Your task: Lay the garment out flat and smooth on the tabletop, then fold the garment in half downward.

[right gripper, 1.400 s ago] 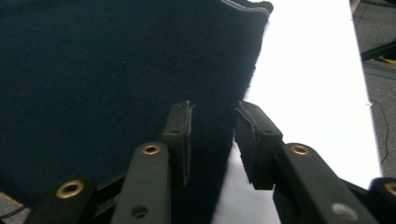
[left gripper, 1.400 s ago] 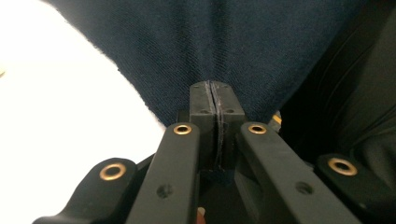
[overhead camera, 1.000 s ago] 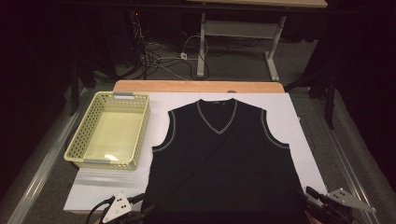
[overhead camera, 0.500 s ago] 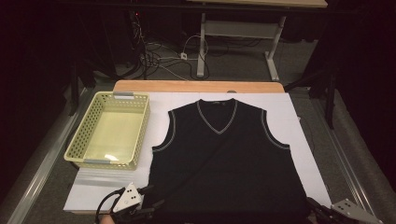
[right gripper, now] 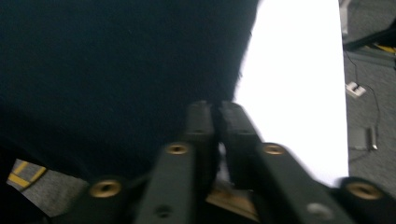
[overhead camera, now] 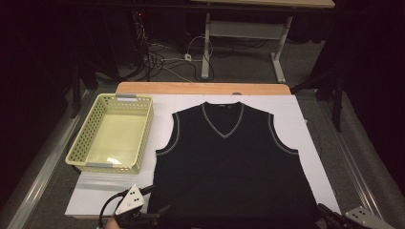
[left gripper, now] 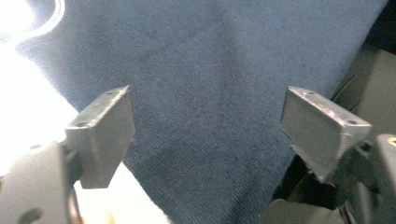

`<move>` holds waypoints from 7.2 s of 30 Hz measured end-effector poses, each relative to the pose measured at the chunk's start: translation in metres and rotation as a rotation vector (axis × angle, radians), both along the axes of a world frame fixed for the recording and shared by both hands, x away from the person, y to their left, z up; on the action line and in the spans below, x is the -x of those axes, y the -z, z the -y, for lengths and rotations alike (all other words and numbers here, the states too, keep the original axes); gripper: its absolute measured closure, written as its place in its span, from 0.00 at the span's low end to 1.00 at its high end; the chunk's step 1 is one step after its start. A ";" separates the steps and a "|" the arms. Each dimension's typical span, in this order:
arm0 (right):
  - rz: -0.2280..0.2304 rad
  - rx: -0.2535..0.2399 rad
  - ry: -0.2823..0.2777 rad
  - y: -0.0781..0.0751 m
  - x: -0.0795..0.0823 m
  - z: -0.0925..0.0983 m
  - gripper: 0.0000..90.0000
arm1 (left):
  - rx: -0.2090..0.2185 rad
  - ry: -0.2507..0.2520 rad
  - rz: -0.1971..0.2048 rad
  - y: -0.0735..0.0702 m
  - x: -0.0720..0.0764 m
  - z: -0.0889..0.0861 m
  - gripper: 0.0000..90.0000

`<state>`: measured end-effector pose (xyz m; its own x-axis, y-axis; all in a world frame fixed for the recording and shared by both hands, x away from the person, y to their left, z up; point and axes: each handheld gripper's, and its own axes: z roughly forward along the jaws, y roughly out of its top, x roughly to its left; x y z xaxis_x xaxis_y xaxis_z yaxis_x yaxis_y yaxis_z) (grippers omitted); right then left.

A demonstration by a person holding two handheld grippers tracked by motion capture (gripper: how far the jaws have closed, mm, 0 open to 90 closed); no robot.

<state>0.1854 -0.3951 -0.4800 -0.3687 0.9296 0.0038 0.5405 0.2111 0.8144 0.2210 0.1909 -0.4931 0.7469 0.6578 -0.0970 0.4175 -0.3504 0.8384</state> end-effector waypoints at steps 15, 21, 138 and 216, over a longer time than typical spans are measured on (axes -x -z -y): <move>0.130 -0.101 -0.047 -0.006 -0.017 -0.019 0.04 | 0.043 -0.029 0.013 -0.005 -0.003 0.004 0.00; 0.147 -0.109 -0.050 -0.007 -0.022 -0.027 0.00 | 0.037 -0.027 0.014 -0.005 -0.003 0.005 0.00; -0.084 -0.041 -0.026 -0.016 -0.265 -0.073 0.33 | -0.164 -0.348 -0.233 -0.010 -0.221 0.077 0.00; 0.123 0.025 -0.164 -0.032 -0.058 -0.073 0.90 | 0.008 0.035 -0.028 -0.051 -0.041 0.040 0.84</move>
<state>0.2439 -0.3225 -0.4481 -0.5112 0.8564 -0.0724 0.3943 0.3086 0.8656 0.2615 0.1504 -0.4416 0.7663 0.6304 -0.1237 0.4288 -0.3585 0.8292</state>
